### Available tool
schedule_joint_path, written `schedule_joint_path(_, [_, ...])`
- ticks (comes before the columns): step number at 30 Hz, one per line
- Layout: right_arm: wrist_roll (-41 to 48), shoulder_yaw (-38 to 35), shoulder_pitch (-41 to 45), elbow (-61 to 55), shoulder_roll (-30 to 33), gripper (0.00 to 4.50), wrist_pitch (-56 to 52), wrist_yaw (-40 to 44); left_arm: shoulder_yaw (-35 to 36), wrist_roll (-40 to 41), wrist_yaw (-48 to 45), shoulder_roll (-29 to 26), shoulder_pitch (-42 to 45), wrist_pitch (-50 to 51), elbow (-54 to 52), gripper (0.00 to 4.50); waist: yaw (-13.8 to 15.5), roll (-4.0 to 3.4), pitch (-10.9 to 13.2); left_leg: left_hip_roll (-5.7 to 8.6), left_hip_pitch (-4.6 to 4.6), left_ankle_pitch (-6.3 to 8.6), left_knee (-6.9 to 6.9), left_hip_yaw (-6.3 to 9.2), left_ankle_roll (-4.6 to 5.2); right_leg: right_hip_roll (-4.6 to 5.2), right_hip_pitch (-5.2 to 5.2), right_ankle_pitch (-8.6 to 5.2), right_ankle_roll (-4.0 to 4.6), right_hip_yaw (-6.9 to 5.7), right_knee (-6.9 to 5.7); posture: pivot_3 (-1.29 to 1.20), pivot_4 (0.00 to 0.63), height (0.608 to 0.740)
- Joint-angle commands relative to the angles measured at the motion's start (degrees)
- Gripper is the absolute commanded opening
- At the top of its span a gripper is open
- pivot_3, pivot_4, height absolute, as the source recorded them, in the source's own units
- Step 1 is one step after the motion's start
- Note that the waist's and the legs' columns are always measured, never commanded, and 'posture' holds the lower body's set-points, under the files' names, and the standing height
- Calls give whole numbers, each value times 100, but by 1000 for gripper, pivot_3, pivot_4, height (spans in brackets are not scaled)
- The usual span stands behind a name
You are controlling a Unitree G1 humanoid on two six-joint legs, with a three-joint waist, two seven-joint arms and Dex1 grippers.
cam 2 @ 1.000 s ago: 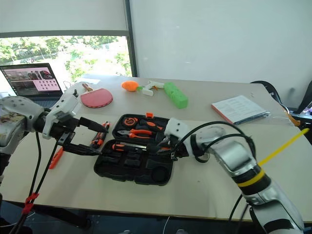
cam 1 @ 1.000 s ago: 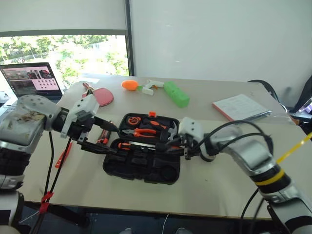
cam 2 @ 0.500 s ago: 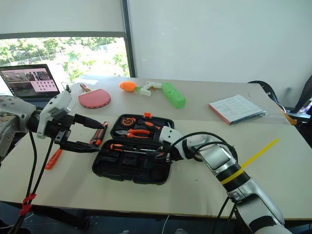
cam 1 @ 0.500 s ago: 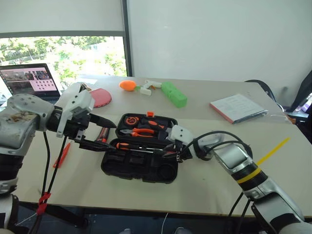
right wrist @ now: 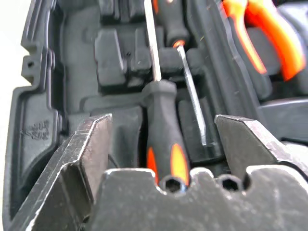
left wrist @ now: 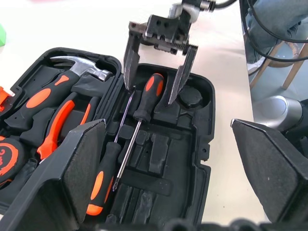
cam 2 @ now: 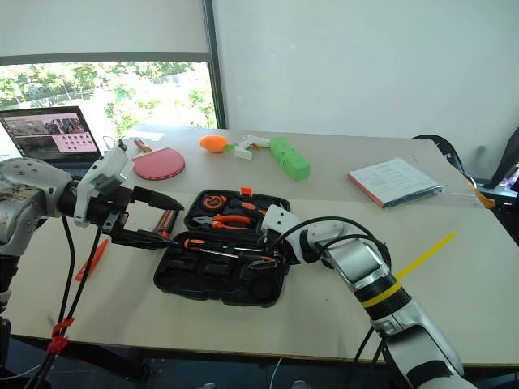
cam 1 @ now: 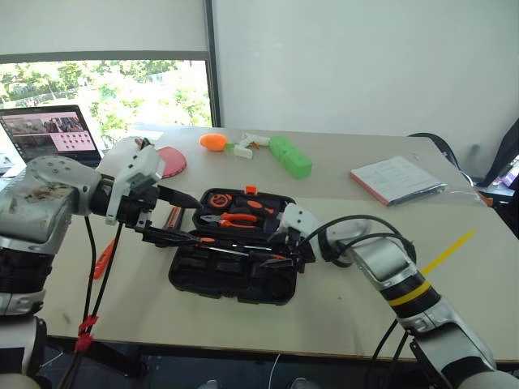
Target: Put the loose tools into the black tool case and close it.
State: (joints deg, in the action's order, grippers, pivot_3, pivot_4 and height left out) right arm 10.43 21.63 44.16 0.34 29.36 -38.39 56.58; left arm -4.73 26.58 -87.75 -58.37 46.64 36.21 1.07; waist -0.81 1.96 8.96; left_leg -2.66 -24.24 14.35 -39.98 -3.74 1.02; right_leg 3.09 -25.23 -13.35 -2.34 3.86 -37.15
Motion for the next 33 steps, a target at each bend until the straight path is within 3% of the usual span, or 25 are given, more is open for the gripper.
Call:
schedule_joint_path(1, [127, -272, 120, -210, -88, 3537, -135, -91, 38, -65, -20, 26, 214, -140, 50, 4500, 0, 0, 0, 0, 0, 0, 0, 0, 0, 0, 0, 0, 0, 0, 0, 0, 150, 738])
schedule_joint_path(5, [27, -201, 51, -79, -237, 2485, -69, -157, -9, -79, -49, 34, 236, -190, 86, 4500, -21, 0, 0, 0, 1, 0, 1, 0, 0, -1, 0, 0, 0, 0, 0, 0, 150, 738])
schedule_joint_path(12, [-69, -124, 58, 183, -465, 41, 21, -254, -18, -124, -111, 11, 202, -220, 62, 4500, -15, 0, 0, 0, 0, 0, 1, 0, 0, -1, -1, 0, 0, 0, -1, 0, 150, 738])
schedule_joint_path(33, [-588, 323, -130, 944, -929, 41, 378, -437, -5, -212, -119, 51, 180, -250, 68, 4500, -72, 0, -1, -2, 13, -1, 2, 0, -1, -3, 8, 0, 2, 0, -6, 0, 150, 738])
